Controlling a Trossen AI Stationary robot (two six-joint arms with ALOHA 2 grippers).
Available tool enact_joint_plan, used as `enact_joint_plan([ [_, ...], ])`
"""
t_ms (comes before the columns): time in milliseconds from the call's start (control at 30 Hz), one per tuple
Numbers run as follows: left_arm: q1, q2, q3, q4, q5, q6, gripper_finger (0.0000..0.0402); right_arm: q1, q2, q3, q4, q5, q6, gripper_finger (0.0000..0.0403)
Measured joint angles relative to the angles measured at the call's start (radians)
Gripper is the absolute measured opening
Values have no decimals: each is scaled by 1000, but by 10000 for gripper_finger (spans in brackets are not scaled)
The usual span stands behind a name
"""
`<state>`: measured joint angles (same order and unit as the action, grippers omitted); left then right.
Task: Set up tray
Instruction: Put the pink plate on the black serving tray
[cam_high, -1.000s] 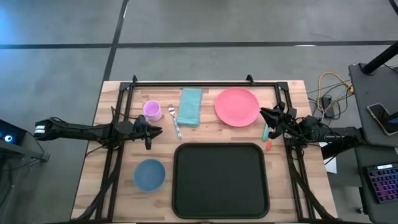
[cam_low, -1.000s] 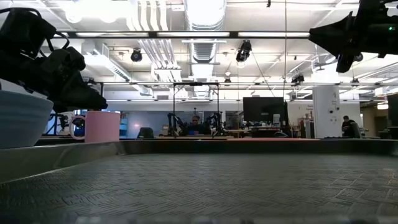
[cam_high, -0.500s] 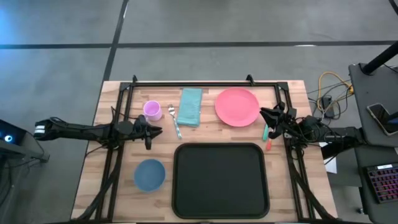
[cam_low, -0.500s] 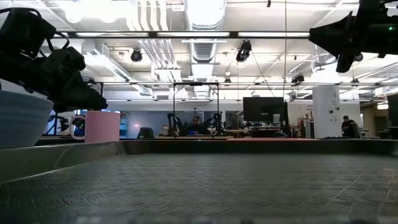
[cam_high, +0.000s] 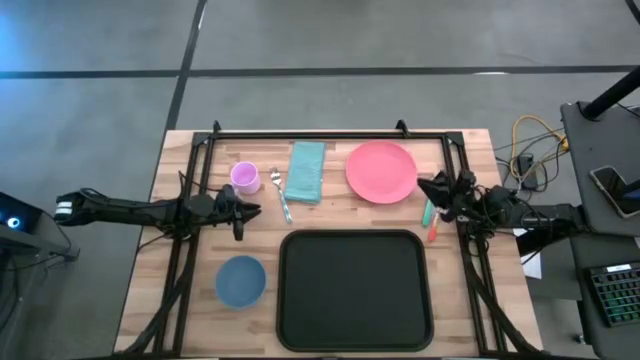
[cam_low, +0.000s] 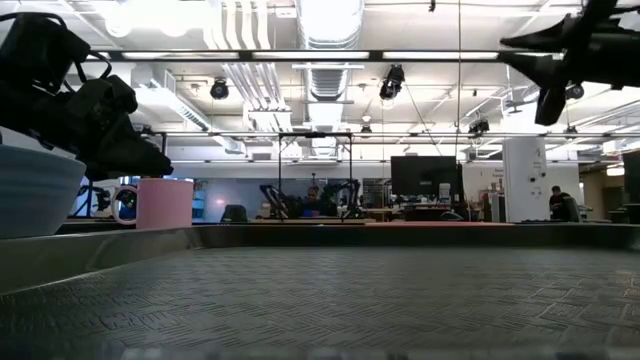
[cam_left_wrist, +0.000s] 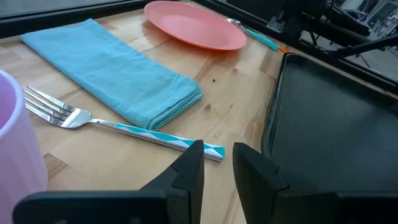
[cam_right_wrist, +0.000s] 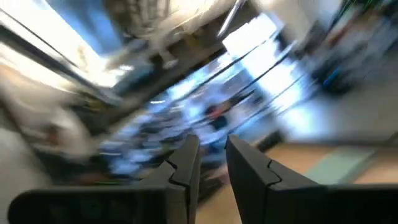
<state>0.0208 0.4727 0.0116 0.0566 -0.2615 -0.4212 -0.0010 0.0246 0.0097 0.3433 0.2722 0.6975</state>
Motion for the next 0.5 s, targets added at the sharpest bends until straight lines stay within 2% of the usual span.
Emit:
enact_joint_plan([
  [133,0,0,0,0,0,0,66,0,41,1,-127,-277,226,77],
  [200,0,0,0,0,0,0,66,1,66,0,-206,-352,301,79],
  [267,0,0,0,0,0,0,66,1,92,0,-264,-344,353,81],
  [400,0,0,0,0,0,0,66,-1,148,0,-315,-159,492,82],
  [500,0,0,0,0,0,0,66,1,178,0,-307,-93,582,82],
])
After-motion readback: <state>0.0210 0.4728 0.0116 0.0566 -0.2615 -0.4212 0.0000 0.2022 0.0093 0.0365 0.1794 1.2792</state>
